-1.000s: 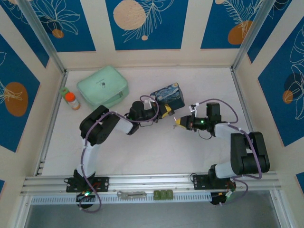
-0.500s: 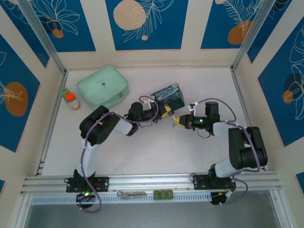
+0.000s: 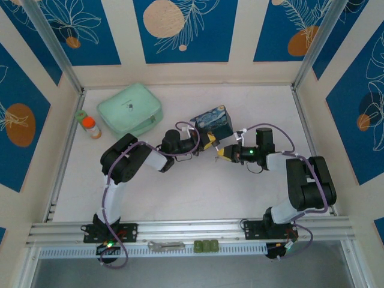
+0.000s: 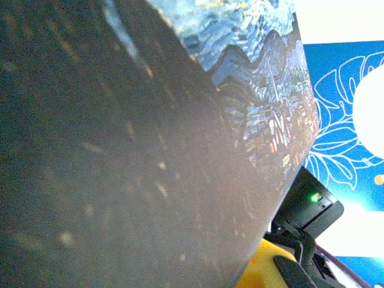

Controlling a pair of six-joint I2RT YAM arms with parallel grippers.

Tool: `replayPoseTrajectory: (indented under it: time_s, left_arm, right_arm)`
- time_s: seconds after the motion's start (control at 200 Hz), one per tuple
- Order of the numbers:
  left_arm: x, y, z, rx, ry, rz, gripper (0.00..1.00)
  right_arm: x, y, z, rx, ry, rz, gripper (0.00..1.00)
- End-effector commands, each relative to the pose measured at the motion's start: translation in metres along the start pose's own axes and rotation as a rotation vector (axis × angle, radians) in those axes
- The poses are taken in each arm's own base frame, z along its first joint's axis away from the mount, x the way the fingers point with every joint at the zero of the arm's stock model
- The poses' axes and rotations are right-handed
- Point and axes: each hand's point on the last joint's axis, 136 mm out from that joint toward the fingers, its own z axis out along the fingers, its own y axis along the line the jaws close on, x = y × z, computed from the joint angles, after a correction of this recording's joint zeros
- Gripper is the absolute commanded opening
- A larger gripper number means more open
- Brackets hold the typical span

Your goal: Unlock the padlock with the key

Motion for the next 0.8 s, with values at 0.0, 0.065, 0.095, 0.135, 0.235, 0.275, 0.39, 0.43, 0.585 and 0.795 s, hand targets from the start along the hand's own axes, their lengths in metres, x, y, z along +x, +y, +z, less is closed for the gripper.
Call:
replayPoseTrajectory:
  time_s: [0.0,0.065,0.095,0.135,0.235,0.275,0.39,0.43,0.585,0.795]
  left_arm:
    - [0.002,-0.04,-0.004,0.101,0.004,0.068,0.0]
    - [0.003,-0.04,-0.004,0.101,0.006,0.068,0.0]
    - [0.004,-0.039,-0.004,0.1,0.006,0.066,0.0]
    - [0.005,-0.038,-0.005,0.1,0.006,0.064,0.0]
    - [0.004,-0.038,-0.006,0.109,0.0,0.057,0.0]
    - [0.004,-0.039,-0.006,0.112,-0.001,0.057,0.0]
    - [0.004,-0.04,-0.006,0.112,-0.005,0.06,0.0]
    - [0.003,-0.041,-0.006,0.112,-0.007,0.063,0.0]
    - [0.003,-0.041,-0.004,0.116,-0.005,0.062,0.0]
    - [0.004,-0.043,-0.003,0.118,-0.002,0.064,0.0]
  right_arm:
    - [-0.007,0.007,0.002,-0.02,-0.002,-0.023,0.0]
    - [-0.009,0.009,0.001,-0.021,-0.007,-0.027,0.0]
    - [-0.01,0.01,0.001,-0.021,-0.01,-0.029,0.0]
    - [-0.011,0.009,0.0,-0.016,-0.016,-0.028,0.0]
    - [-0.011,0.005,0.0,-0.003,-0.01,-0.015,0.0]
    - [-0.009,0.003,0.0,-0.001,-0.006,-0.009,0.0]
    - [-0.002,-0.001,0.0,0.005,0.003,0.002,0.0]
    - [0.001,-0.002,-0.001,0.007,0.005,0.006,0.0]
    - [0.009,-0.006,-0.002,0.018,0.006,0.016,0.0]
    - [0.006,-0.01,-0.002,0.032,-0.006,0.02,0.0]
